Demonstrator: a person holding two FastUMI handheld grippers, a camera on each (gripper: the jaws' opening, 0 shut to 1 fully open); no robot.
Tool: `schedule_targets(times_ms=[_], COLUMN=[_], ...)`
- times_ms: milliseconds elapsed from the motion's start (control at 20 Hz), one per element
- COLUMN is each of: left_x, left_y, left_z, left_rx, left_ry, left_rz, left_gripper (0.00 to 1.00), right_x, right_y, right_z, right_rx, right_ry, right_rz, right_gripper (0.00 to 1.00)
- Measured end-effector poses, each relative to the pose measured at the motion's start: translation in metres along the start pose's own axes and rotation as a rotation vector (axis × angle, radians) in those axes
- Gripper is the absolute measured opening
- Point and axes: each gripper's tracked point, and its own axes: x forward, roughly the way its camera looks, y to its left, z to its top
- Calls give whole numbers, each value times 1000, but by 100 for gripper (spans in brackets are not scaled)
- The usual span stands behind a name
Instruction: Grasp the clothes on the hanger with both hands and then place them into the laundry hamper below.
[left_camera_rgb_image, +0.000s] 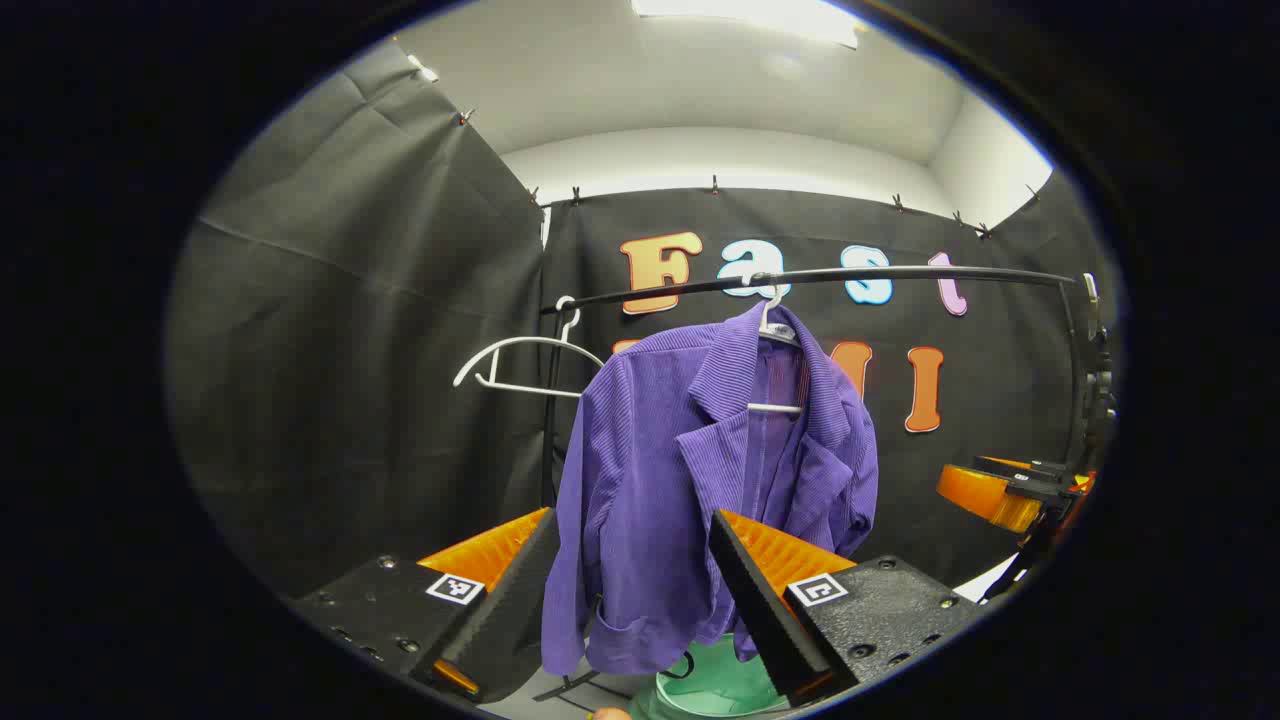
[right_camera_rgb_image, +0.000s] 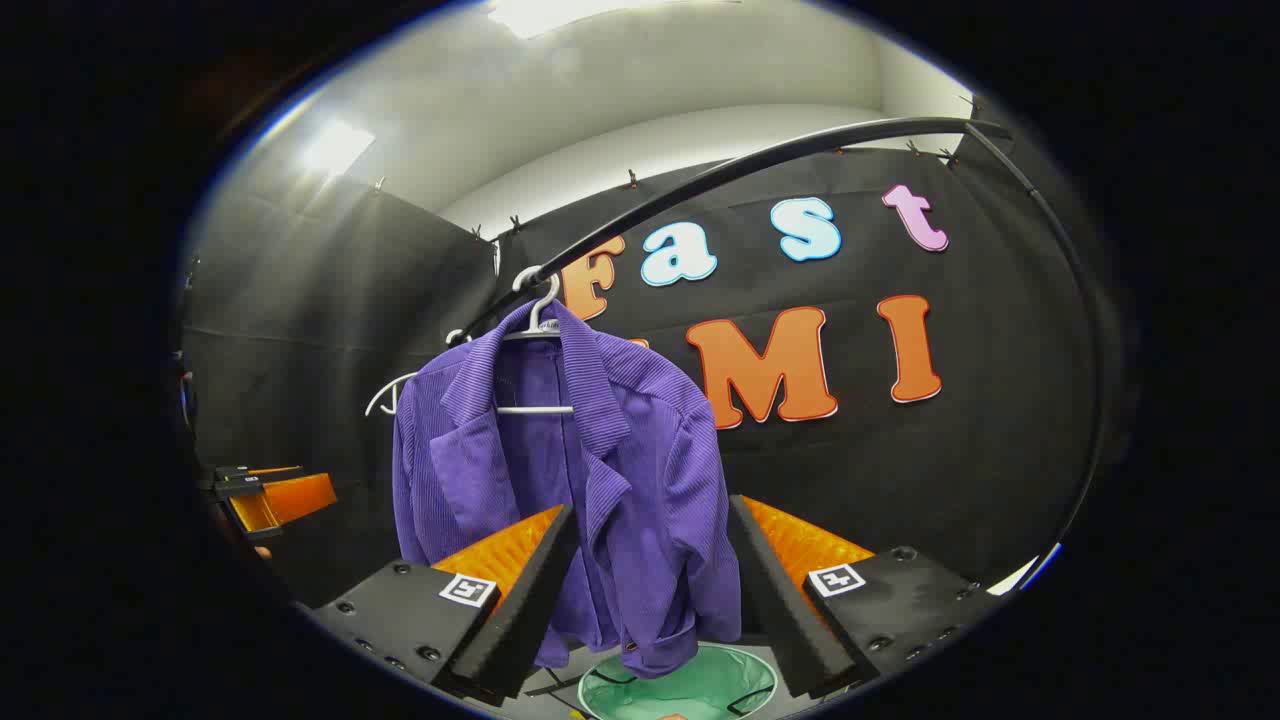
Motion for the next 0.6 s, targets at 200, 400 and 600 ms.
schedule_targets(times_ms=[200,400,600], left_x=[5,8,12], left_y=[0,-3,-3], left_z=[4,0,-4], left_rx=[7,0,3], left_ry=[-2,11,22], left_rz=[2,-7,-8], left_gripper=[93,92,98], right_x=[3,8,11], right_y=[-3,-1,-3], right_z=[3,-4,-4], right_rx=[-26,-17,-24], right_ry=[-10,15,12], right_rz=[-12,-8,-12], right_gripper=[97,89,89])
